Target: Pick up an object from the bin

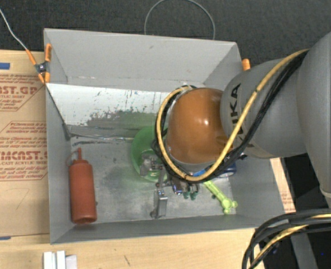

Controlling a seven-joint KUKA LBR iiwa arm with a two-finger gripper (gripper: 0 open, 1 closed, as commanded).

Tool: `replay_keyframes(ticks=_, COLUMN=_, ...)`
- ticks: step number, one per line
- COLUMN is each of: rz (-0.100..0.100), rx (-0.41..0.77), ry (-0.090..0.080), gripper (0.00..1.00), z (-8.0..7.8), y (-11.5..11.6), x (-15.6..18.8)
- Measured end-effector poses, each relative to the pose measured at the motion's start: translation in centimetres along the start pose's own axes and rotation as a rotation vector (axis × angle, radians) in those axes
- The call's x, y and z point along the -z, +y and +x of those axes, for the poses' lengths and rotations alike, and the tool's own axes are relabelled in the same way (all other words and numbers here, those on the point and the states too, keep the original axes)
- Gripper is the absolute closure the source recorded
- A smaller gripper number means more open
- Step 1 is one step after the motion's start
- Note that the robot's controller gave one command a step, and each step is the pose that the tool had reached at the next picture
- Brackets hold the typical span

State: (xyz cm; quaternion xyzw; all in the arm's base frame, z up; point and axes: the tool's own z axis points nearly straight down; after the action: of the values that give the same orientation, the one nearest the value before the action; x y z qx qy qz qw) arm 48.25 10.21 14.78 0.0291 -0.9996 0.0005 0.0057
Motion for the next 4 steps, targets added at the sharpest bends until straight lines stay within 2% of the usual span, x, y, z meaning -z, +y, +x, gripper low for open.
replay_keyframes(ticks=1, rz=-0.003, rx=0.007, ry=-0.02, gripper=0.0, z=-7.5, y=-2.3, x=2.3)
replay_keyframes(ticks=2, rz=-0.001, rx=0.005, ry=-0.002, gripper=0.0, z=-2.3, y=-10.2, x=-2.9)
replay_keyframes(ticks=3, rz=-0.002, rx=0.081, ry=-0.02, gripper=0.0, z=-7.4, y=-13.6, x=-3.8)
replay_keyframes(ticks=4, rz=-0.002, rx=0.235, ry=-0.006, gripper=0.0, z=-7.5, y=-13.5, x=-7.6)
